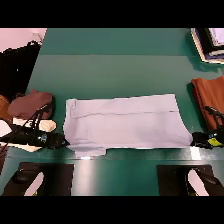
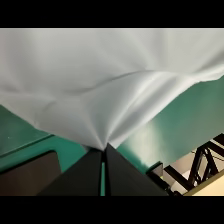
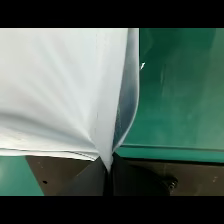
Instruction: Fold the shirts.
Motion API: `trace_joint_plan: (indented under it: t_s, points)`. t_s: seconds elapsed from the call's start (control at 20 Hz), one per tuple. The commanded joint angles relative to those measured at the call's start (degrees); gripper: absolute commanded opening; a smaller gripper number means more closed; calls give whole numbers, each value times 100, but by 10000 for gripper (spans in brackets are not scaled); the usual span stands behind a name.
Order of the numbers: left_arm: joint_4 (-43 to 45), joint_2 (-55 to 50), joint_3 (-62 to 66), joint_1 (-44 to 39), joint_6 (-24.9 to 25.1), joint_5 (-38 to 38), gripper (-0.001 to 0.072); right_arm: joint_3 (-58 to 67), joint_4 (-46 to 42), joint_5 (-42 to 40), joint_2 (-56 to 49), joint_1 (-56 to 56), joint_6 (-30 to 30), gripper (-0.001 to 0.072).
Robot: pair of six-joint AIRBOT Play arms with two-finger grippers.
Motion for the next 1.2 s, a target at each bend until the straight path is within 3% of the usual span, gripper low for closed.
trace_joint_plan:
  t_s: [0.0, 0.3, 0.6, 0.95, 1.0, 1.05, 1.1, 1.15]
  points:
    - [125, -188, 426, 4, -55, 297, 19, 114, 35, -177, 131, 149, 140, 13]
    - [229, -1893, 1093, 4, 376, 1617, 20, 1572, 44, -1226, -1762, 1008, 188, 13]
    - [225, -3539, 2037, 4, 540, 2319, 20, 3217, 74, -1414, -3674, 1300, 186, 14]
    - [221, -4240, 2363, 4, 533, 2953, 22, 4481, 960, -1384, -4935, 1300, 162, 28]
    - [221, -4240, 2363, 4, 535, 2968, 62, 4588, 1128, -1388, -5049, 1272, 162, 203]
    - [219, -4240, 2363, 4, 505, 2977, 313, 4671, 1368, -1401, -5143, 1211, 155, 355]
    - [219, -4240, 2367, 4, 468, 2975, 486, 4725, 1589, -1405, -5191, 1158, 101, 357]
    - [223, -4240, 2413, 4, 476, 2894, 491, 4732, 1790, -1412, -5198, 1069, -7, 357]
